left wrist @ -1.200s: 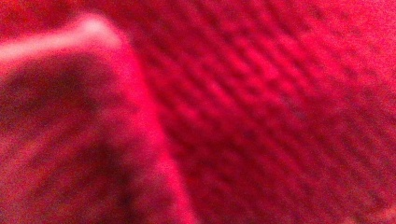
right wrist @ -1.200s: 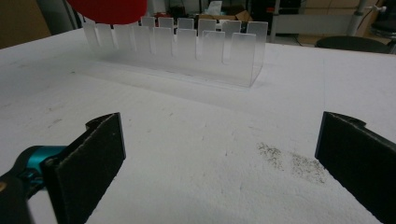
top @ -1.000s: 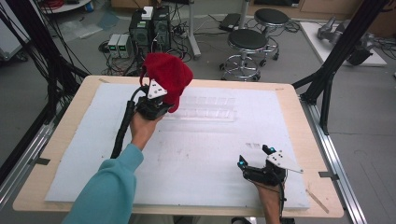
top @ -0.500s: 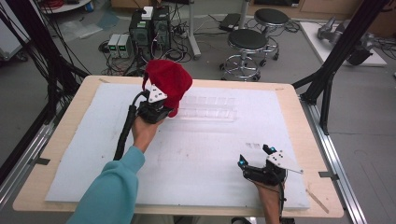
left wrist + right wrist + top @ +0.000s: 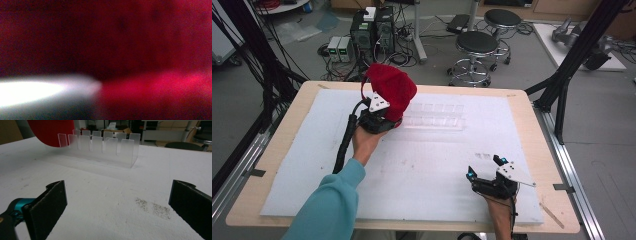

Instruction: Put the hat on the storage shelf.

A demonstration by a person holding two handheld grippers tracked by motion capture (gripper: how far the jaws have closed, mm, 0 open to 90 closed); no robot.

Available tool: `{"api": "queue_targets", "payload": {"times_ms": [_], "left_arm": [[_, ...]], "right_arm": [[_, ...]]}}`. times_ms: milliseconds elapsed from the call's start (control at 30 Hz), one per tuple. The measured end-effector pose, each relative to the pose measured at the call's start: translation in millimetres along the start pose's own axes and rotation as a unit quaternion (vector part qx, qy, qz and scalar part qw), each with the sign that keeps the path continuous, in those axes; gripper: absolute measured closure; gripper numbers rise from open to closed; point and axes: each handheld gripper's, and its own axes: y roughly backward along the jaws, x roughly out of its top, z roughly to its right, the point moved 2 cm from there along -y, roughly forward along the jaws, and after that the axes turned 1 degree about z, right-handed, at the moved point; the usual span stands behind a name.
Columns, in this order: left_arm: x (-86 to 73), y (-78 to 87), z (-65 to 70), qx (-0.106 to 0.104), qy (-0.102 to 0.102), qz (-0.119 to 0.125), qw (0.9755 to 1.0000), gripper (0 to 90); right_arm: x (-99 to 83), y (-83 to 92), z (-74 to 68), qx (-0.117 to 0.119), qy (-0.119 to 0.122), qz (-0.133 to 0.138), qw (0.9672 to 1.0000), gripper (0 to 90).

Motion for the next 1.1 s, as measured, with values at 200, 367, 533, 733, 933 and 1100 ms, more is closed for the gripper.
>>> {"api": "queue_targets", "payload": {"times_ms": [200, 367, 533, 733, 933, 1100], "left_arm": [[-2.7, 2.8, -1.8, 0.003, 0.009, 0.007, 0.9999, 40.7], [-7.7, 8.9, -4.0, 0.002, 0.006, 0.028, 0.9996, 19.8], [-13.3, 18.0, -4.8, -0.026, 0.014, 0.048, 0.9984, 11.9], [-32.0, 46.1, -3.8, -0.049, 0.013, 0.076, 0.9958, 10.1], [-57.5, 73.1, -10.7, -0.054, 0.010, 0.090, 0.9945, 10.1], [-78.8, 90.8, -16.6, -0.071, 0.009, 0.095, 0.9929, 10.1]], "right_arm": [[-0.1, 0.3, 1.3, 0.002, -0.004, 0.002, 1.0000, 0.5], [-0.1, 0.1, 2.7, 0.003, -0.009, 0.003, 0.9999, 0.5], [-0.2, 0.5, 2.2, 0.004, -0.006, 0.004, 1.0000, 0.5], [-0.3, 1.4, 1.5, 0.001, -0.005, 0.008, 1.0000, 0.5], [-0.6, 2.4, 0.9, 0.001, -0.006, 0.012, 0.9999, 0.6], [-0.8, 3.0, 0.4, 0.001, -0.002, 0.015, 0.9999, 0.5]]}}
